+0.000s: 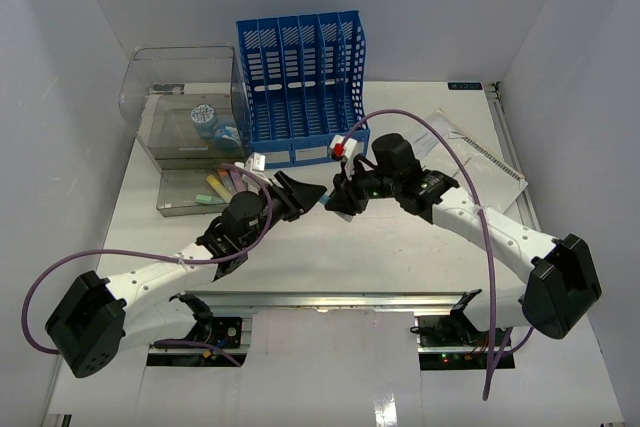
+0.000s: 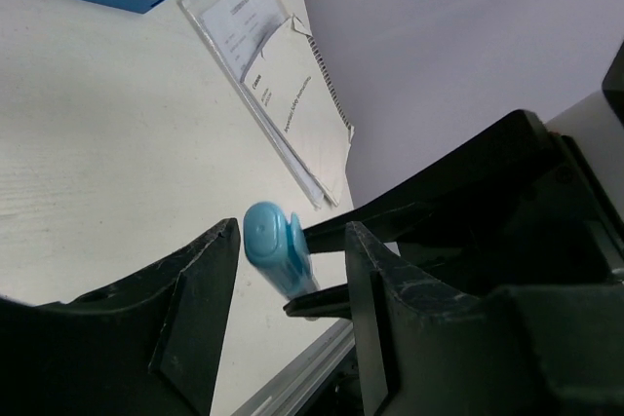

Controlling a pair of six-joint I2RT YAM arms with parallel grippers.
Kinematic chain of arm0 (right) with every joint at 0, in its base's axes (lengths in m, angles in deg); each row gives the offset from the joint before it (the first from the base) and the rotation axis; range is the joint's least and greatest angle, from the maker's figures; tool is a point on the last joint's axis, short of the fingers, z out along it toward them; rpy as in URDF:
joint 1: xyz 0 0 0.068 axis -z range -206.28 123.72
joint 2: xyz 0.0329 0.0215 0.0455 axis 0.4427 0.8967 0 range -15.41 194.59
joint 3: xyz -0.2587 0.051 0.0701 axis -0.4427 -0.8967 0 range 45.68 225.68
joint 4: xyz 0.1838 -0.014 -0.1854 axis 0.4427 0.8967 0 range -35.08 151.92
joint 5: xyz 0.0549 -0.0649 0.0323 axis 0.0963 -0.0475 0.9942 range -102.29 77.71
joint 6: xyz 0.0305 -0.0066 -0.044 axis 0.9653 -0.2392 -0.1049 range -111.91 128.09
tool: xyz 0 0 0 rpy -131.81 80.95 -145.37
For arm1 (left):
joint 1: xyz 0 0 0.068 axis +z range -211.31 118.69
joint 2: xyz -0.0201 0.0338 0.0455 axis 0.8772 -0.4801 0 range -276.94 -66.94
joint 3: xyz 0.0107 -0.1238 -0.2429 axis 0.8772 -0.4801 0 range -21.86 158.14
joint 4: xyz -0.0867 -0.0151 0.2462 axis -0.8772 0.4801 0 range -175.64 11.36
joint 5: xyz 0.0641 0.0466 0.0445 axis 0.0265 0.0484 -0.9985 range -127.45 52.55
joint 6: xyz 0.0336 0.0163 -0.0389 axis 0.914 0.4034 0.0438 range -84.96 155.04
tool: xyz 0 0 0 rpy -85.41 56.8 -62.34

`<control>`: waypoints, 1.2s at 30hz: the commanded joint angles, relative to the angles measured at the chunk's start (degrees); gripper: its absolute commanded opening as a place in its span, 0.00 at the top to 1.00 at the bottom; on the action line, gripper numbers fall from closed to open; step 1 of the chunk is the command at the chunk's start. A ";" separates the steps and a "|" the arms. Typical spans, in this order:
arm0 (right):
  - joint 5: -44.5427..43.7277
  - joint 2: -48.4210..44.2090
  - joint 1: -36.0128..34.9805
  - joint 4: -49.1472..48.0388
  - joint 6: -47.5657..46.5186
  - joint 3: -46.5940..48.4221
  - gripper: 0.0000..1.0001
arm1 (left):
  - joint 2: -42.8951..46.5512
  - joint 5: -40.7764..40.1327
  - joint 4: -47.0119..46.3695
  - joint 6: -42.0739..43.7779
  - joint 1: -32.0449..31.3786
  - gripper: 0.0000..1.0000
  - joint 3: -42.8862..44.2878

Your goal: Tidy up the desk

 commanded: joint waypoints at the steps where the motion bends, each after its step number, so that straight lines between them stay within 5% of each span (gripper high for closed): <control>1: -1.22 -0.12 -0.35 -0.23 -0.44 4.34 0.92 | 1.32 0.68 1.10 -0.55 -1.00 0.41 0.61; 18: 1.15 0.23 -0.80 0.38 -1.85 3.37 0.83 | 2.20 -2.04 2.41 -0.47 -1.18 0.67 0.86; 22: 1.19 -0.31 -0.79 0.14 -2.52 2.08 0.49 | 2.92 -3.02 2.72 -0.78 -1.18 0.80 0.30; 28: 0.79 -2.47 -0.79 0.19 -4.26 0.14 0.18 | 7.38 -7.07 7.10 -0.99 -1.18 0.87 -1.14; 32: 3.81 -4.51 0.31 2.49 -10.48 -0.85 0.04 | 12.48 -12.14 16.52 -1.30 -1.10 0.89 -1.41; 36: 8.81 -9.11 4.50 4.54 -15.03 -2.74 0.08 | 20.17 -21.70 32.68 -6.42 -0.16 0.92 -1.33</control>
